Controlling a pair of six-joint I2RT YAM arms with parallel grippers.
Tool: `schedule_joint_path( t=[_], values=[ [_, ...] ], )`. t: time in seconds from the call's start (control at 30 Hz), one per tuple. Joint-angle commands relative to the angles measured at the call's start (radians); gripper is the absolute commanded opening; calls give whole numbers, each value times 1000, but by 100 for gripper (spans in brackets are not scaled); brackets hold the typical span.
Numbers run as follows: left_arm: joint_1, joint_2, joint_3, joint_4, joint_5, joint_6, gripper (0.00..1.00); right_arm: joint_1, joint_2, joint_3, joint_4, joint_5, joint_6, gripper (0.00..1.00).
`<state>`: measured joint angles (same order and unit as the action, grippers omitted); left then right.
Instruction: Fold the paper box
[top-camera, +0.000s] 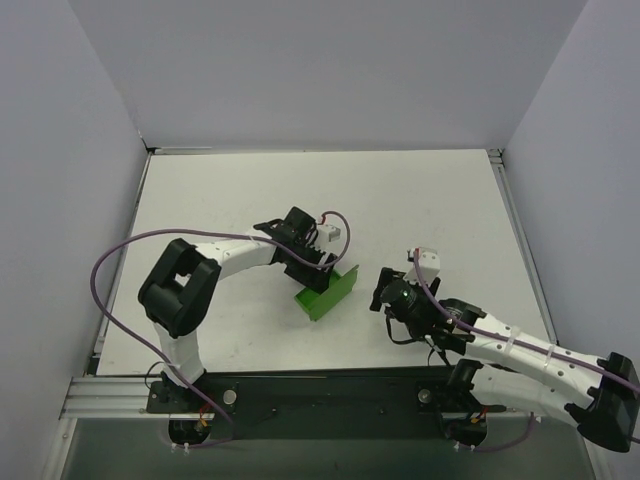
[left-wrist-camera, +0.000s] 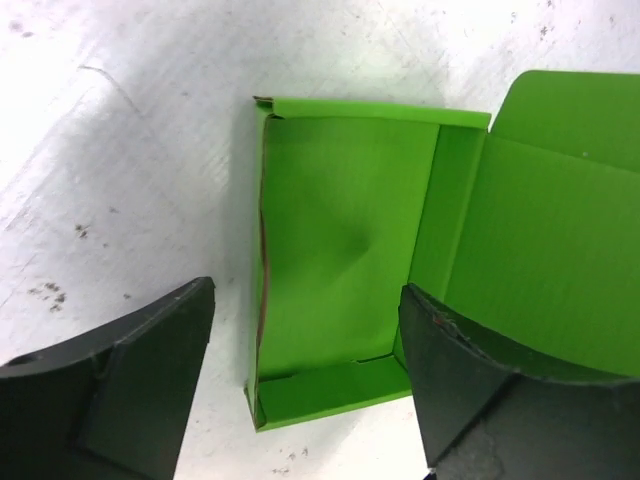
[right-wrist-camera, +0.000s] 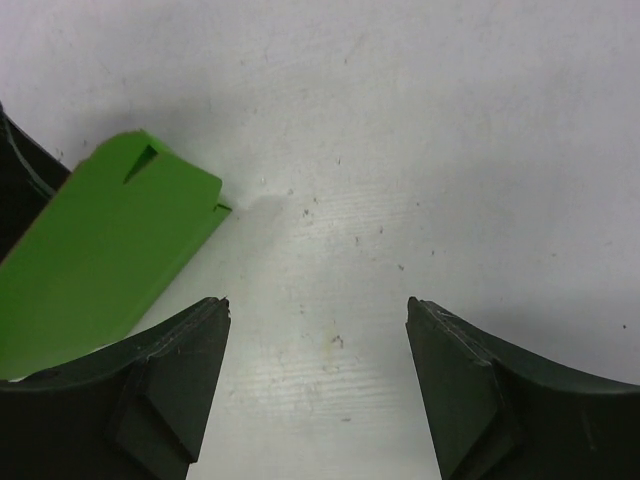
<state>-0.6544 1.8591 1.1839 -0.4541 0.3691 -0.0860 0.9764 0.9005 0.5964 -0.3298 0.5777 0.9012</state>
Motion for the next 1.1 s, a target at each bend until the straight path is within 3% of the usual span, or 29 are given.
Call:
schedule_joint_path(
  t=[0.0,0.27,0.37,0.4,0.6,0.7,0.77,0.93,1.07],
  values=[
    [41,-81,-17,29,-32,-26,88,-1,28,-46,-23,-131,47,72],
    [111,-244,-113,89,-140,-150,88,-28,167,-93,219,-275,70,69],
    [102,-319,-260,251,-115,-308,84,-85,247,-93,357,-380,67,66],
    [95,-362,-376,396,-101,-375,84,-94,264,-92,386,-395,61,65],
    [35,-511,-665,822,-64,-524,84,-261,458,-21,561,-533,-21,63],
    [-45,-581,-743,935,-61,-544,84,-330,537,49,638,-570,-89,63],
    [-147,-638,-806,1006,-85,-544,84,-363,610,113,708,-695,-125,63],
    [-269,-695,-842,1016,-93,-537,83,-392,722,247,730,-802,-229,64],
    [-269,-805,-853,860,-153,-532,84,-419,701,284,646,-797,-272,65]
  ],
)
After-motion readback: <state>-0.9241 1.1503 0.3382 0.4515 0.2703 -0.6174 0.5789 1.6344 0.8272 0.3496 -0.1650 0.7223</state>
